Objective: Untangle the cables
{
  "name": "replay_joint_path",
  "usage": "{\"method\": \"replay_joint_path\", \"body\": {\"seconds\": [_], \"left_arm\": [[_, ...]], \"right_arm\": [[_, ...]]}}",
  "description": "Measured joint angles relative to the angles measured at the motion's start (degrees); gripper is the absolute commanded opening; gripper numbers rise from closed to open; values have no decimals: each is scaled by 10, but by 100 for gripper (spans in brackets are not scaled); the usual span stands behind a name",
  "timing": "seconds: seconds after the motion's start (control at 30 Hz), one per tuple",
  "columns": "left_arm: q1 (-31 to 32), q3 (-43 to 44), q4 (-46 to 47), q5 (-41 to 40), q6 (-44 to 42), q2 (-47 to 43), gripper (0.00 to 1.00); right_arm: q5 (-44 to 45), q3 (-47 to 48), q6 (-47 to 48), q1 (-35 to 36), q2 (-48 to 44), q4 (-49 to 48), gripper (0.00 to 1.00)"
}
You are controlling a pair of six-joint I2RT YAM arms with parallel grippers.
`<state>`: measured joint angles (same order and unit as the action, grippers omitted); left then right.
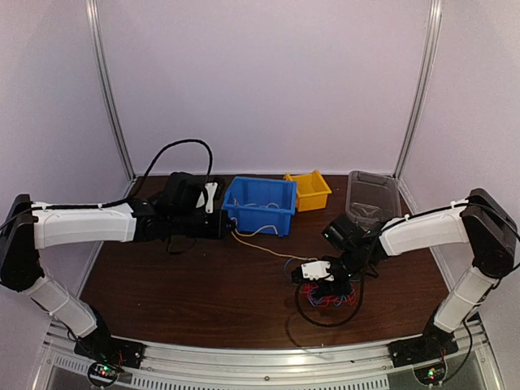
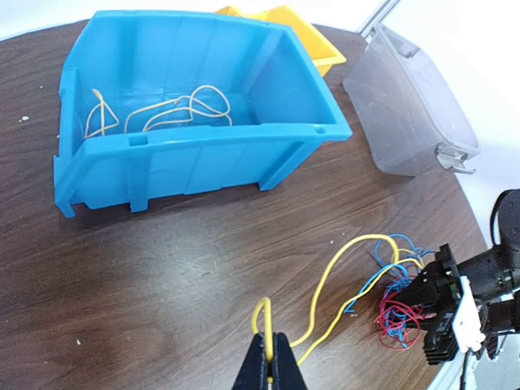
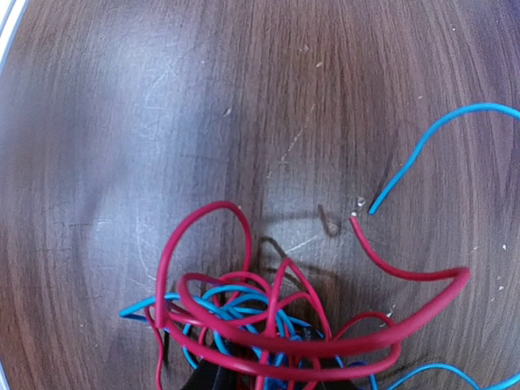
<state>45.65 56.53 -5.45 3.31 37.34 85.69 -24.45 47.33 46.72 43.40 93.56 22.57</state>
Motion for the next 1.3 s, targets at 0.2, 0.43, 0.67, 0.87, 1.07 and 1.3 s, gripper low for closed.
{"method": "replay_joint_path", "body": {"seconds": [0.2,0.43,0.67,0.87,1.07,1.3], "left_arm": [[0,2,-54,-51,-27,-6,0],[0,11,-70,-60,-55,-23,0],[0,-18,-30,2,-65,-6,0],[0,-39,-10,30,-71,8,0],[0,-39,2,36,-79,8,0],[0,-47,7,35,-82,8,0]], "right_arm": [[0,1,-1,0,1,1,35],[0,18,-9,0,-10,35,59],[-45,113,-7,0,-101,127,65],[-66,148,-53,0,-127,77,62],[-43,126,-98,-4,-43,4,46],[-16,106,-130,-12,13,-27,42]]}}
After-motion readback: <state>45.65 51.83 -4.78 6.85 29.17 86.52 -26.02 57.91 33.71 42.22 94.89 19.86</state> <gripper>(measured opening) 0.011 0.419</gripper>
